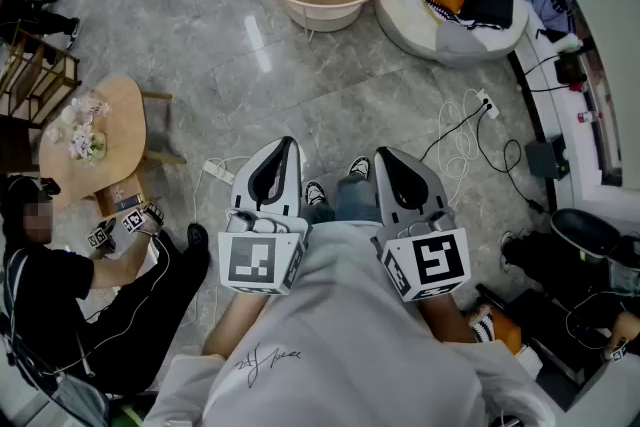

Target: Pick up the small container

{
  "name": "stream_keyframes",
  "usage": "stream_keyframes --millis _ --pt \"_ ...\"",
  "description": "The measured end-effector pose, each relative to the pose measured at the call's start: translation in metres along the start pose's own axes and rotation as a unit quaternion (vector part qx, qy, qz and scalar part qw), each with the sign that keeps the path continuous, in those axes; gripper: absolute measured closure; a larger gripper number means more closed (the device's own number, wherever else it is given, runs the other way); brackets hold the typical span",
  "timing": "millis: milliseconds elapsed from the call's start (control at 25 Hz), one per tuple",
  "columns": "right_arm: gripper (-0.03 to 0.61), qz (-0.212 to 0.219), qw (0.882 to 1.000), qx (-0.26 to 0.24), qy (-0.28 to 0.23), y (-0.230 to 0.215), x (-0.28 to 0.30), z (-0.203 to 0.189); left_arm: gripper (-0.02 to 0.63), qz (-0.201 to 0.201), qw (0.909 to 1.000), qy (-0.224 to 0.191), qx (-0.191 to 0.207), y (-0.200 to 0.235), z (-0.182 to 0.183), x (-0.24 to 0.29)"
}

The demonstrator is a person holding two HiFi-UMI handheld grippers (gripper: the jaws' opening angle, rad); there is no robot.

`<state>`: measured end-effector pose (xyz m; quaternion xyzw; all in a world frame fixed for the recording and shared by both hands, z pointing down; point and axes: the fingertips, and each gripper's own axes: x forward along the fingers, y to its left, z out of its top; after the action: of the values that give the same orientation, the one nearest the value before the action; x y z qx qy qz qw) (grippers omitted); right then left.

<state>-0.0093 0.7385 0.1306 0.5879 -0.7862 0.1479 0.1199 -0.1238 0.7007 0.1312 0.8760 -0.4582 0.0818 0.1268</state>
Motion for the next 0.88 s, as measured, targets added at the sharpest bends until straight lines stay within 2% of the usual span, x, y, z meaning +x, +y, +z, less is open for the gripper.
stream_keyframes --millis 200,400,640,880 --pt "0.563 0.003 1.000 -0.001 -0.005 0.001 -0.002 0.002 0.597 -0.006 0.9999 -0.002 0.008 -0.005 0.004 0.001" --pt "0.563 0.018 0.999 0.041 -0.024 0.006 -0.003 0.007 0.596 -0.009 0.9999 -0.002 0.014 -0.002 0.006 -0.002" --pt "0.563 0.014 0.999 0.034 -0.023 0.009 0.000 0.005 0.597 -0.014 0.9998 -0.005 0.015 0.002 0.007 0.001" --pt "0.563 0.032 0.999 0.024 -0.017 0.006 0.014 0.007 0.596 -0.017 0.9997 -0.008 0.013 0.003 0.008 0.019"
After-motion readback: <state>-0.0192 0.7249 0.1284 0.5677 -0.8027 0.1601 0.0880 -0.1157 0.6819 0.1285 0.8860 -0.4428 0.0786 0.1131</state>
